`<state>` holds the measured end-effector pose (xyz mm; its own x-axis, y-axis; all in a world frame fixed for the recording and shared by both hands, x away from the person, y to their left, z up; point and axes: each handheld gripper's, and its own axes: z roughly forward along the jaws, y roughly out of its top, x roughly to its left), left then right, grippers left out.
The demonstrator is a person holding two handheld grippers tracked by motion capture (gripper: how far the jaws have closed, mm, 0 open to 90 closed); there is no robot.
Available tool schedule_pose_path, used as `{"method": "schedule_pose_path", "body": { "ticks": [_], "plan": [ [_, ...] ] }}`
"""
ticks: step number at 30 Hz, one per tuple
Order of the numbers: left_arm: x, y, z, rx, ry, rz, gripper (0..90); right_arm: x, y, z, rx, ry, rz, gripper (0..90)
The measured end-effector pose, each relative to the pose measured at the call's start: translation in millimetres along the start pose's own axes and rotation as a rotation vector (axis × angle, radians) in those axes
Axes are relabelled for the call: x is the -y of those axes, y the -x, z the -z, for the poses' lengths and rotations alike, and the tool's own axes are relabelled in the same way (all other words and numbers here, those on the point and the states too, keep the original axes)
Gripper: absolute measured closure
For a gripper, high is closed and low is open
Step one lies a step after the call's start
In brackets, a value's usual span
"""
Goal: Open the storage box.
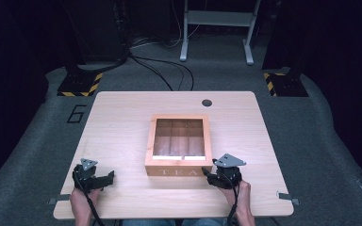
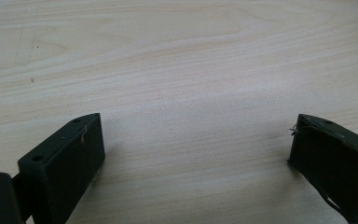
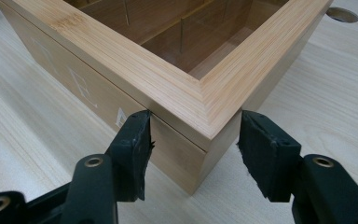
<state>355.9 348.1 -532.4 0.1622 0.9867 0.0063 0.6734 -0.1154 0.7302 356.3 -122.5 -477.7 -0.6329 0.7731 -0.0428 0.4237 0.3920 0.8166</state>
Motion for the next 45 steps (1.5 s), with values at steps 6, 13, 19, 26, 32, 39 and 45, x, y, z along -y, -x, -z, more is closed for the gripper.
{"method": "schedule_pose_path", "body": {
  "ticks": [6, 13, 19, 26, 32, 39, 45],
  "plan": [
    [0.0, 0.0, 0.0, 0.000, -0.001, 0.000, 2.9, 1.7, -0.8, 0.5, 0.005, 0.012, -0.004, 45.3],
    [0.0, -0.1, 0.0, 0.000, 0.001, -0.001, 2.9, 2.7, -1.0, 1.7, 0.010, 0.015, -0.002, 46.8],
    [0.0, 0.1, 0.2, 0.000, -0.002, 0.001, 2.9, 3.4, -1.1, 1.7, 0.007, 0.020, -0.015, 47.5],
    [0.0, 0.0, 0.1, 0.000, -0.002, 0.000, 2.9, 3.7, -0.8, 2.2, 0.009, 0.021, -0.009, 47.6],
    [0.0, 0.0, 0.0, 0.000, -0.001, 0.001, 2.9, 3.0, 0.0, 2.6, 0.003, 0.028, -0.001, 48.1],
    [0.0, -0.1, 0.0, 0.000, -0.001, 0.000, 2.9, 2.0, 0.4, 4.2, 0.005, 0.028, -0.003, 49.7],
    [0.0, 0.0, 0.1, 0.002, -0.003, 0.002, 2.9, 0.9, 2.4, 5.0, -0.001, 0.049, -0.006, 49.5]
  ]
}}
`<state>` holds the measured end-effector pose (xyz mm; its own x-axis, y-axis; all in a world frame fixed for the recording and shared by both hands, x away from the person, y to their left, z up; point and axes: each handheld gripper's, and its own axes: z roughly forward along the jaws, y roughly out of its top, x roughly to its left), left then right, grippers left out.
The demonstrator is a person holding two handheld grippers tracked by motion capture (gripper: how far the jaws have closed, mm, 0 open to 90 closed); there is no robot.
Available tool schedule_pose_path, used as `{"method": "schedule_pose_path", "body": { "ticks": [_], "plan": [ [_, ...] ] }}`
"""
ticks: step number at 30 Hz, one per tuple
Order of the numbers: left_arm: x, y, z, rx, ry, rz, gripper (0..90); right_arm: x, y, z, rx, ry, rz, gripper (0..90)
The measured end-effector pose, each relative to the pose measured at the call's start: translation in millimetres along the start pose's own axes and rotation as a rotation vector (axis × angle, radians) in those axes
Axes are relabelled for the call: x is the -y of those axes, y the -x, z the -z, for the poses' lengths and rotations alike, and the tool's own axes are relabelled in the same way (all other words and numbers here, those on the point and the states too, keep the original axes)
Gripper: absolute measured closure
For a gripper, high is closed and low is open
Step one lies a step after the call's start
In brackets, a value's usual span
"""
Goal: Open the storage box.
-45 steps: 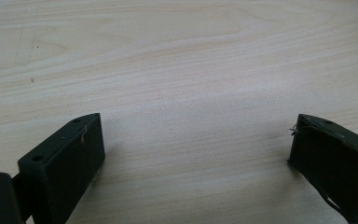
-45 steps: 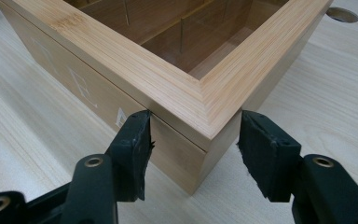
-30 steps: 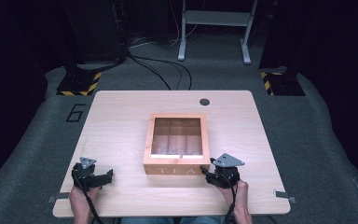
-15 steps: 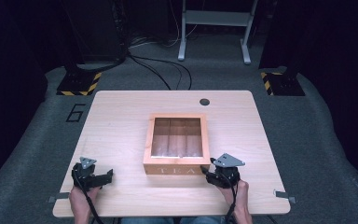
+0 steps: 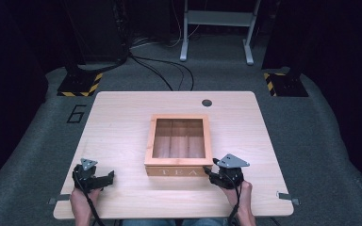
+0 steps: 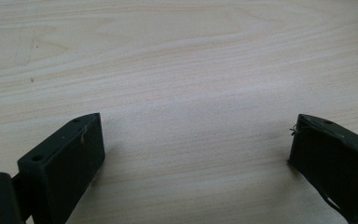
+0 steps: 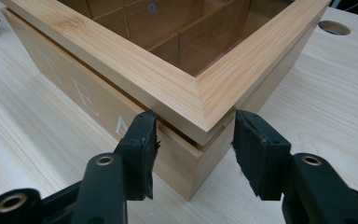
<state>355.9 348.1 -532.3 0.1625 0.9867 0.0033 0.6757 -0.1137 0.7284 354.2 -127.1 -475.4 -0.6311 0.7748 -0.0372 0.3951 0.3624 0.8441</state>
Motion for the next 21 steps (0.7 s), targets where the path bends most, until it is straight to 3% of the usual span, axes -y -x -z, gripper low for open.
{"method": "schedule_pose_path", "body": {
  "ticks": [21],
  "plan": [
    [0.0, 0.1, 0.0, -0.002, 0.000, 0.000, 2.9, -4.4, -3.2, 5.0, 0.044, 0.067, 0.032, 50.4]
  ]
}}
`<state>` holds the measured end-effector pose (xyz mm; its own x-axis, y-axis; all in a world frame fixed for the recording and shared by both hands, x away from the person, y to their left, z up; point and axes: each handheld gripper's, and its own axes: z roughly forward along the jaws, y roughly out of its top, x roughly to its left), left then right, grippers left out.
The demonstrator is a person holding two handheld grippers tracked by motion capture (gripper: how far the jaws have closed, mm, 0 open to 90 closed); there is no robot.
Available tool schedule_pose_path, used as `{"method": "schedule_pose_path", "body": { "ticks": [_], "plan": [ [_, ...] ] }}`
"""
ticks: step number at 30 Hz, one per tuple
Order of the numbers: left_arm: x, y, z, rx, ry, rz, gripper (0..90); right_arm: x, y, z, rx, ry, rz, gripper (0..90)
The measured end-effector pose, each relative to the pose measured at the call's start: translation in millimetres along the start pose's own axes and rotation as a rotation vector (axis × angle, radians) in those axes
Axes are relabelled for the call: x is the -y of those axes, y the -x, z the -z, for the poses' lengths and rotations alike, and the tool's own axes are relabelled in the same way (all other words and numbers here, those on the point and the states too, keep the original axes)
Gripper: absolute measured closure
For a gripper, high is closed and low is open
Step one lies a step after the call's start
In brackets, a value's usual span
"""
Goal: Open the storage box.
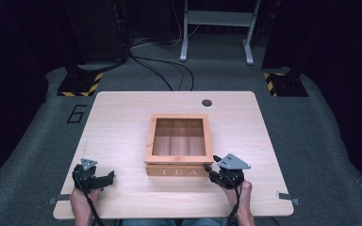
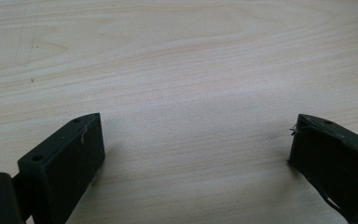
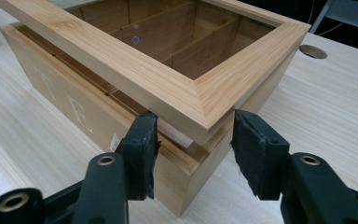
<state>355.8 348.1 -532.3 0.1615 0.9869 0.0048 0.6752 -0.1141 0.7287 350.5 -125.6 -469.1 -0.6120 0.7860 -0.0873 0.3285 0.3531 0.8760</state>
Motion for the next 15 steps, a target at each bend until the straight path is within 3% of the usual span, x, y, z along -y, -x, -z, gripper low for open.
{"method": "schedule_pose_path", "body": {
  "ticks": [4, 15],
  "plan": [
    [0.0, 0.0, 0.0, 0.000, 0.000, 0.000, 2.9, 0.1, 0.7, -3.2, 0.005, -0.008, -0.009, 49.8],
    [-0.1, -0.1, -0.1, 0.000, 0.002, -0.003, 3.0, -6.6, 6.4, -9.4, 0.010, 0.044, -0.033, 45.7]
  ]
}}
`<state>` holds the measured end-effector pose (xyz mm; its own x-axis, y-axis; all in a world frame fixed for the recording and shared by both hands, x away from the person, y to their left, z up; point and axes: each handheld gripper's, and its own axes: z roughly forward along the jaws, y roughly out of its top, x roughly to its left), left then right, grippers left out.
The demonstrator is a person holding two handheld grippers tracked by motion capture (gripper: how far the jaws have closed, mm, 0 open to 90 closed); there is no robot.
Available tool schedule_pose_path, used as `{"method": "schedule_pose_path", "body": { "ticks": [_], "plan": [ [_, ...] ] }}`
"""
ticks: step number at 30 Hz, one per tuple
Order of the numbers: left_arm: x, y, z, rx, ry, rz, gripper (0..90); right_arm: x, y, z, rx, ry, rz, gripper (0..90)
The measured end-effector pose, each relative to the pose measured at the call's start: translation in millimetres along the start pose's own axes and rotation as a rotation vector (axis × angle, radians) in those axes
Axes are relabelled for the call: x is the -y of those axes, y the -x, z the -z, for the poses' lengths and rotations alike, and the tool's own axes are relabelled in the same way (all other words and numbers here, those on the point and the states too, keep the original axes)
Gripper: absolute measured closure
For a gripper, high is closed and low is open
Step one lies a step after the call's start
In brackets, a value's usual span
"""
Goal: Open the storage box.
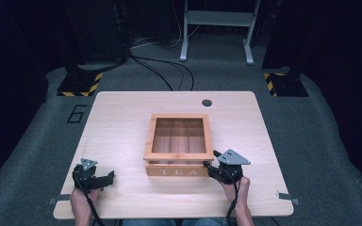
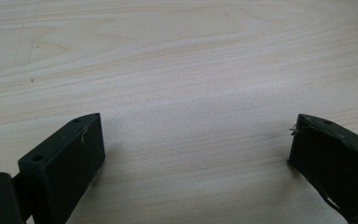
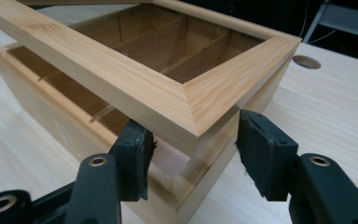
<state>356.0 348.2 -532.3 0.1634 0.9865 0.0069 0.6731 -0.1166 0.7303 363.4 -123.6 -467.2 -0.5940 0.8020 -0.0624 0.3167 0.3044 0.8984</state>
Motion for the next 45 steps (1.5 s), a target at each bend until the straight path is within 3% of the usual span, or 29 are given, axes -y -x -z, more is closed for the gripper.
{"method": "schedule_pose_path", "body": {
  "ticks": [16, 32, 45],
  "plan": [
    [0.1, 0.1, 0.0, 0.001, 0.001, 0.002, 3.1, -34.8, 8.1, -2.8, 0.067, 0.097, 0.017, 45.6],
    [-0.1, -0.2, 0.4, 0.004, -0.004, -0.002, 3.2, -70.5, 23.2, -3.9, 0.057, 0.142, -0.006, 49.2],
    [0.0, -0.4, 0.5, 0.002, -0.006, -0.007, 3.1, -91.0, 37.5, -7.1, 0.045, 0.149, -0.064, 53.8]
  ]
}}
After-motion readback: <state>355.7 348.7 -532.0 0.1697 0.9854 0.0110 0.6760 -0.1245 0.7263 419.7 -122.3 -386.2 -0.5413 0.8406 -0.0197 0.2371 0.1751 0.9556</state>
